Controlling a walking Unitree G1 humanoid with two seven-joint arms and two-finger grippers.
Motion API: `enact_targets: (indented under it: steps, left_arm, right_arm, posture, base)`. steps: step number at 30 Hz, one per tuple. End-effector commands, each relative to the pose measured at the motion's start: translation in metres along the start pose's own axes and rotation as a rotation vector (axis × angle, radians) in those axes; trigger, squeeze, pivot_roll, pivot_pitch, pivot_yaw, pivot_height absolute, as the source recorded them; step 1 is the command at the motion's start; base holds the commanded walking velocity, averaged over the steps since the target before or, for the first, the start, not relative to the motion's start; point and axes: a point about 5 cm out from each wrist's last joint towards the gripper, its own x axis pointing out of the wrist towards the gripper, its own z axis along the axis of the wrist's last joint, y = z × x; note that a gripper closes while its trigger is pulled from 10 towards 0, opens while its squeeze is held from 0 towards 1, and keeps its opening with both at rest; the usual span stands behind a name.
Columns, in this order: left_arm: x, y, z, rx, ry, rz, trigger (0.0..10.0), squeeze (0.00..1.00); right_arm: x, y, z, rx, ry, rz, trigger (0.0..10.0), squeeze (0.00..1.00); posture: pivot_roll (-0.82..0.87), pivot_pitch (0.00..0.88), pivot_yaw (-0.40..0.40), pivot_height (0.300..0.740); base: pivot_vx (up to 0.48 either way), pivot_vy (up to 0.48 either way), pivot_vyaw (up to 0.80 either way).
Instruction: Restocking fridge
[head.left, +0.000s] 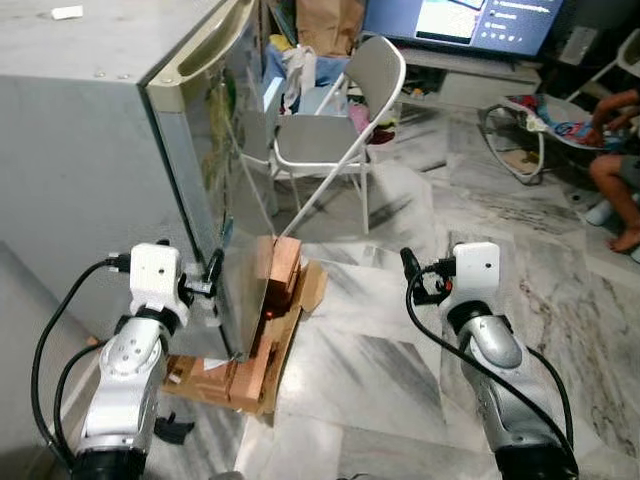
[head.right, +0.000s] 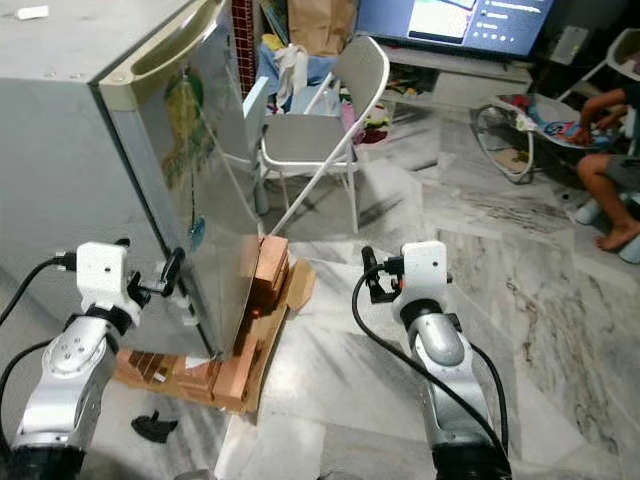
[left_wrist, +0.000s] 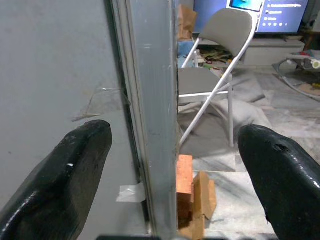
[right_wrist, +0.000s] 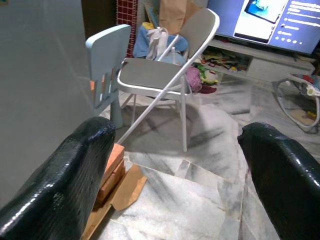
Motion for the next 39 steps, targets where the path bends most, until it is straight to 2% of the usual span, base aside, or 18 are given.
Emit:
enact_targets:
  steps: [1, 3, 5, 9, 16, 18, 22, 27, 36, 38, 39]
  left_arm:
    - [0.006, -0.003, 0.000, -0.010, 0.002, -0.022, 10.0, 0.00]
    - [0.012, -0.006, 0.000, -0.009, 0.005, -0.047, 10.0, 0.00]
    - [0.024, -0.006, 0.002, -0.001, 0.008, -0.056, 10.0, 0.00]
    - [0.032, -0.002, 0.005, 0.008, 0.000, -0.044, 10.0, 0.00]
    - [0.061, 0.017, 0.020, 0.009, -0.025, 0.048, 10.0, 0.00]
    - [0.063, 0.017, 0.021, 0.006, -0.026, 0.048, 10.0, 0.00]
    - [0.071, 0.011, 0.025, 0.007, -0.033, 0.038, 10.0, 0.00]
    - [0.085, -0.005, 0.036, 0.028, -0.043, -0.048, 10.0, 0.00]
    - [0.104, -0.024, 0.051, 0.081, -0.046, -0.106, 10.0, 0.00]
    - [0.108, -0.033, 0.056, 0.081, -0.051, -0.147, 10.0, 0.00]
    - [0.110, -0.048, 0.061, 0.090, -0.061, -0.225, 10.0, 0.00]
  right_arm:
    - [-0.004, -0.006, 0.002, -0.013, 0.000, -0.012, 10.0, 0.00]
    - [-0.006, -0.007, 0.002, -0.014, 0.002, -0.013, 10.0, 0.00]
    - [-0.010, -0.009, 0.003, -0.018, 0.006, -0.016, 10.0, 0.00]
    - [-0.014, -0.010, 0.004, -0.023, 0.009, -0.017, 10.0, 0.00]
    - [-0.027, -0.017, 0.008, -0.046, 0.019, -0.027, 10.0, 0.00]
    - [-0.029, -0.017, 0.008, -0.051, 0.019, -0.027, 10.0, 0.00]
    - [-0.031, -0.018, 0.009, -0.053, 0.022, -0.026, 10.0, 0.00]
    - [-0.039, -0.015, 0.011, -0.050, 0.034, 0.010, 10.0, 0.00]
    - [-0.045, -0.011, 0.012, -0.028, 0.048, 0.030, 10.0, 0.00]
    - [-0.046, -0.009, 0.013, -0.017, 0.049, 0.044, 10.0, 0.00]
    - [-0.048, -0.007, 0.014, -0.004, 0.048, 0.061, 10.0, 0.00]
  posture:
    - [0.04, 0.000, -0.058, 0.740]
    - [0.03, 0.003, -0.058, 0.740]
    - [0.01, 0.012, -0.057, 0.740]
    - [0.00, 0.016, -0.057, 0.740]
    - [-0.06, 0.031, -0.053, 0.740]
    - [-0.06, 0.031, -0.053, 0.740]
    - [-0.07, 0.032, -0.053, 0.740]
    - [-0.08, 0.033, -0.054, 0.740]
    - [-0.09, 0.027, -0.046, 0.740]
    - [-0.09, 0.026, -0.046, 0.740]
    - [-0.09, 0.026, -0.046, 0.740]
  base:
    - [0.000, 0.000, 0.00]
    - [0.000, 0.000, 0.00]
    - [0.000, 0.000, 0.00]
    - [0.000, 0.000, 0.00]
    - [0.000, 0.000, 0.00]
    - [0.000, 0.000, 0.00]
    - [0.000, 0.000, 0.00]
    - [0.000, 0.000, 0.00]
    - [0.000, 0.000, 0.00]
    - [0.000, 0.000, 0.00]
    - [0.000, 0.000, 0.00]
